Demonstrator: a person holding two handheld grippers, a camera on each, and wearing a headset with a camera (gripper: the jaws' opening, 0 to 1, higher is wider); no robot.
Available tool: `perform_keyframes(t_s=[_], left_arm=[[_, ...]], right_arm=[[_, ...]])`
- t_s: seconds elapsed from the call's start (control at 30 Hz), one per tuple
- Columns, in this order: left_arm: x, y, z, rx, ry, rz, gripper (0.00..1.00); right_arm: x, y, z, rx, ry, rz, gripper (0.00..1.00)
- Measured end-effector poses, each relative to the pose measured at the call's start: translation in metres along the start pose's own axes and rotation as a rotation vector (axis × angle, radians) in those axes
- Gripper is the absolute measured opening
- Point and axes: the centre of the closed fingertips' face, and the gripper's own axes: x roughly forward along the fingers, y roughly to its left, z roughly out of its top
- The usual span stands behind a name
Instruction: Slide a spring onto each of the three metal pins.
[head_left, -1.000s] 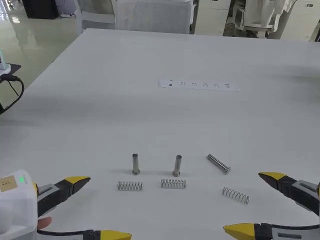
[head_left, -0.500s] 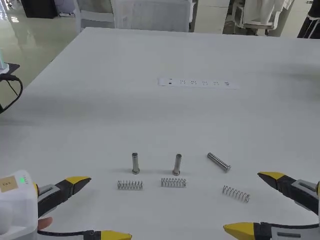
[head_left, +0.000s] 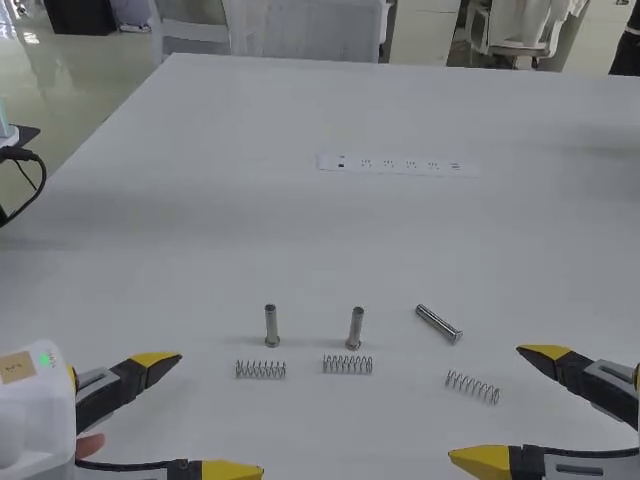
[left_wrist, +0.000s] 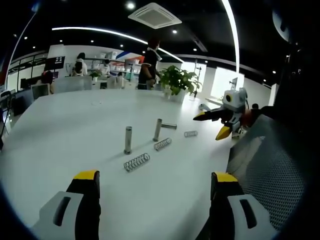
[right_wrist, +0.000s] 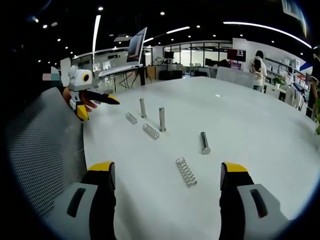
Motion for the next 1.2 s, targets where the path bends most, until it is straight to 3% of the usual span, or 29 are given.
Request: perform_keyframes(t_s=[0.87, 1.2], left_arm=[[0.0, 0.0, -0.002, -0.008, 0.009, -0.005, 0.87], [-0.001, 0.001, -0.001, -0.011, 0.0, 0.0, 0.86]], right_arm=[[-0.002, -0.007, 0.006, -0.003, -0.009, -0.019, 0.81], [0.0, -0.027, 0.023, -0.033, -0.003, -0.038, 0.73]])
